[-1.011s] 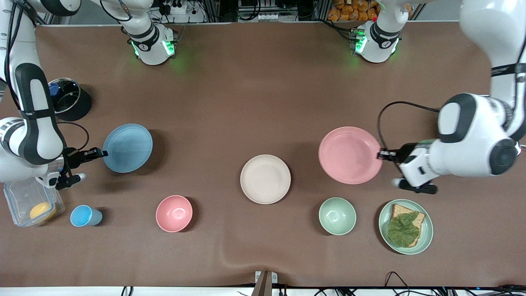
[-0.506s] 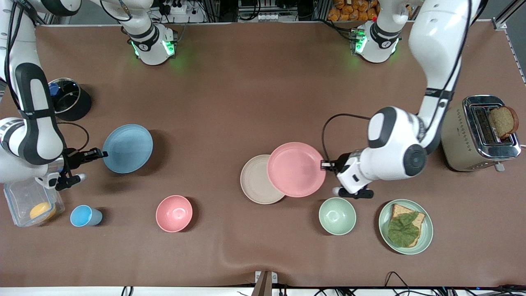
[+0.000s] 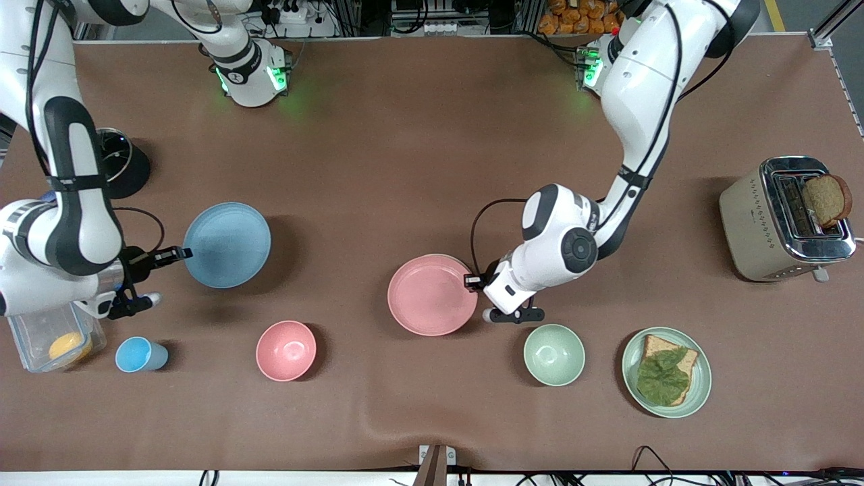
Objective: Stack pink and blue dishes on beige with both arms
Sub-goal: 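Place the pink plate on the beige plate while the right gripper carries blue, then lower the blue plate onto the pink plate while the left gripper withdraws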
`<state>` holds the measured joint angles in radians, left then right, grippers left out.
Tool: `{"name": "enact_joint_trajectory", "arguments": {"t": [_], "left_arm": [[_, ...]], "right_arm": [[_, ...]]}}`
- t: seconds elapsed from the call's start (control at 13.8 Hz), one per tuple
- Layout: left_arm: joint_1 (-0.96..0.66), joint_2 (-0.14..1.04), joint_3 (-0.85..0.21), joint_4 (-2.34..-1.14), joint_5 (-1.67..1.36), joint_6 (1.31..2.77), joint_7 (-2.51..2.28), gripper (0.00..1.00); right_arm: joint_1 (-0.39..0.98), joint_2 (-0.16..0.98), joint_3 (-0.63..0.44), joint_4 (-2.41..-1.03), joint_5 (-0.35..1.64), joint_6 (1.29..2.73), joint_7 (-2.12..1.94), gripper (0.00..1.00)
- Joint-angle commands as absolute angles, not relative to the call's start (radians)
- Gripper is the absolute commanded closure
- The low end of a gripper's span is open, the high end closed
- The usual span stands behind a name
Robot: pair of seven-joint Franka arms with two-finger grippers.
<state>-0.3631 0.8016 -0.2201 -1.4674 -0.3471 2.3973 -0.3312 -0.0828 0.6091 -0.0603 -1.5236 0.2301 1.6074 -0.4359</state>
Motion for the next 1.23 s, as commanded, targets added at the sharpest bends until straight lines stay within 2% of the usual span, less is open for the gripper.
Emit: {"name": "enact_joint_trajectory", "arguments": {"t": [0.0, 0.07, 0.14, 0.22, 0.29, 0.58, 1.01, 1.16], "left_arm": [[-0.36, 0.825, -0.215, -1.442, -0.373, 2.401, -0.327, 1.0], [-0.362, 0.827, -0.215, -1.445, -0.38, 2.401, -0.324, 1.0], [-0.371, 0.827, -0.215, -1.445, -0.383, 2.401, -0.322, 0.59], [-0.373, 0.827, -0.213, -1.447, -0.38, 2.401, -0.319, 0.05], [-0.373, 0.818, -0.213, -1.447, -0.374, 2.401, -0.321, 0.0], [-0.354, 0.755, -0.199, -1.448, -0.356, 2.343, -0.325, 0.0], [-0.238, 0.634, -0.175, -1.448, -0.014, 2.172, -0.258, 0.0], [-0.164, 0.6, -0.175, -1.45, 0.005, 2.128, -0.149, 0.0]], "right_arm": [[-0.057, 0.609, -0.054, -1.497, 0.285, 1.586, -0.361, 1.0], [-0.042, 0.611, -0.054, -1.49, 0.325, 1.585, -0.333, 1.0], [-0.017, 0.611, -0.055, -1.489, 0.356, 1.585, -0.299, 1.0], [0.012, 0.612, -0.055, -1.488, 0.365, 1.586, -0.261, 1.0], [0.043, 0.612, -0.054, -1.488, 0.365, 1.592, -0.217, 1.0], [0.17, 0.623, -0.055, -1.46, 0.434, 1.626, -0.025, 1.0], [0.422, 0.696, -0.054, -1.454, 0.483, 1.969, 0.285, 1.0], [0.475, 0.727, -0.054, -1.437, 0.509, 2.049, 0.314, 1.0]]}}
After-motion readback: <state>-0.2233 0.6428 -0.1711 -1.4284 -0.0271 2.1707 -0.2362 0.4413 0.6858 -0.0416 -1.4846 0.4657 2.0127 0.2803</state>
